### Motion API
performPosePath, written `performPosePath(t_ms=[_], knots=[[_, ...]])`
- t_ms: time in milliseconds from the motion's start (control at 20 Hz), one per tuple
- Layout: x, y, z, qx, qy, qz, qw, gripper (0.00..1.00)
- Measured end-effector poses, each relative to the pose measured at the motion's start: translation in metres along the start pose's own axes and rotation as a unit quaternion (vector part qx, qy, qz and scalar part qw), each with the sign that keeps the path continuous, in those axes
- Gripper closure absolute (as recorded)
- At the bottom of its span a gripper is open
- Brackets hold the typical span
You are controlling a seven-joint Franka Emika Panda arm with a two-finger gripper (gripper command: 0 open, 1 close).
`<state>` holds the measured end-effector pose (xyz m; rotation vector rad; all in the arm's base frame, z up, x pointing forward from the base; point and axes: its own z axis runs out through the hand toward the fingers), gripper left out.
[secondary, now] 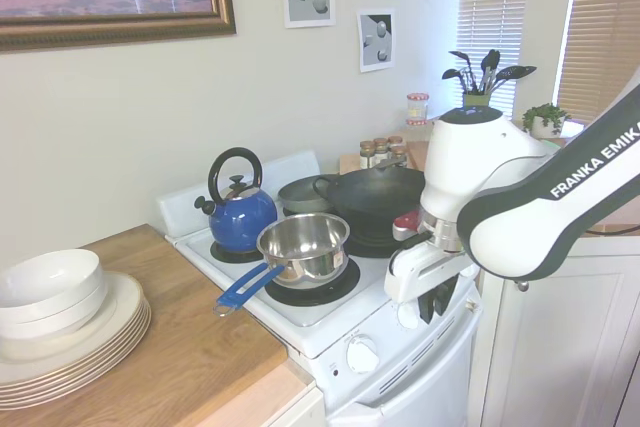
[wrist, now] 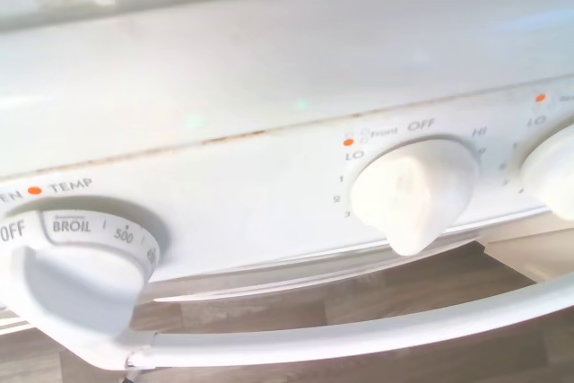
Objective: Turn on the stove on the bottom left
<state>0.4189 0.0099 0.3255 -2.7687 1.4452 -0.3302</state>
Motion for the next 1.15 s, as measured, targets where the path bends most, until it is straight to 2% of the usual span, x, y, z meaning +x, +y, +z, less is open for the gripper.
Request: performPosePath(t_ms=[600, 1150], knots=[[-0.004, 0.0, 0.001, 0.002, -0.002, -0.001, 1.0, 0.0], [-0.001, 0.001, -0.01, 0.017, -0.001, 0.009, 0.9998, 0.0]])
